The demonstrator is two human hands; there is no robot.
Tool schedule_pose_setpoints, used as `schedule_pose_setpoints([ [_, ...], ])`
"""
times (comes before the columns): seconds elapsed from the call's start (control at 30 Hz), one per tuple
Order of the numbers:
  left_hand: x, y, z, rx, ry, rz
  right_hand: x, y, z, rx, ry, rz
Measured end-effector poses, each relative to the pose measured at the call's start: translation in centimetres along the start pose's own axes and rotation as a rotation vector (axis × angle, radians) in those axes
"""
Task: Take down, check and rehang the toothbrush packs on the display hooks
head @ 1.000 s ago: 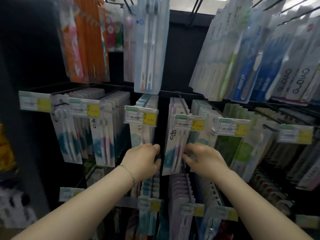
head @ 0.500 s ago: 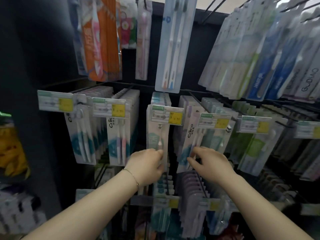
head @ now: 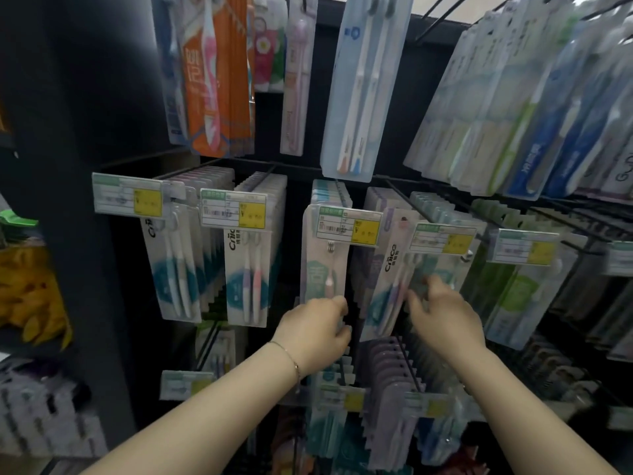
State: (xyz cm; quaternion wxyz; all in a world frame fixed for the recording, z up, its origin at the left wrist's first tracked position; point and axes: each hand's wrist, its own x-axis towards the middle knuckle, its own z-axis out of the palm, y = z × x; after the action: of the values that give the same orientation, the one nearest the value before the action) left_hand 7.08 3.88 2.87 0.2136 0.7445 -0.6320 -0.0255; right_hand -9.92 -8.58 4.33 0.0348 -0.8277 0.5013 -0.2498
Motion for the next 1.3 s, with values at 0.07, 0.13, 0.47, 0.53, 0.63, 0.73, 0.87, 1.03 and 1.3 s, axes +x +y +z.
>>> schedule_pose_setpoints([
  [0.07,1.0,1.1,0.4,-0.117,0.002,0.002,0.5,0.2,0.3,0.155,-0.038,0.029],
  [0.13,2.1,2.2,0.7,-0.168,0.02,-0.006,1.0,0.3,0.6,0.327,-0.062,0.036],
  [0.47,5.4,6.1,1.2,-0.463,0.222,-0.117,1.5,1.0,1.8,0.685,-0.119,-0.027],
  [0.53,5.7,6.1,1.2,-0.488,0.262,-0.126,1.5,1.1,1.7,0.662,-0.081,-0.054],
  [0.63,6.1,6.0,1.2,-0.561,0.268,-0.158,1.4,1.2,1.3,0.676,-0.028,-0.092],
  [0.73,6.1,5.8,1.1,-0.587,0.247,-0.187,1.3,1.4,1.1,0.678,0.006,-0.127],
  [0.87,5.2,5.4,1.2,-0.704,0.23,-0.178,1.1,1.7,1.1,0.683,-0.011,-0.199],
  [1.03,3.3,4.6,1.2,-0.604,0.225,-0.106,-0.2,1.7,1.1,0.818,-0.054,-0.27],
  [1.3,0.2,3.5,0.7,-0.66,0.312,-0.153,-1.7,-0.3,2.5,1.036,-0.112,-0.267],
])
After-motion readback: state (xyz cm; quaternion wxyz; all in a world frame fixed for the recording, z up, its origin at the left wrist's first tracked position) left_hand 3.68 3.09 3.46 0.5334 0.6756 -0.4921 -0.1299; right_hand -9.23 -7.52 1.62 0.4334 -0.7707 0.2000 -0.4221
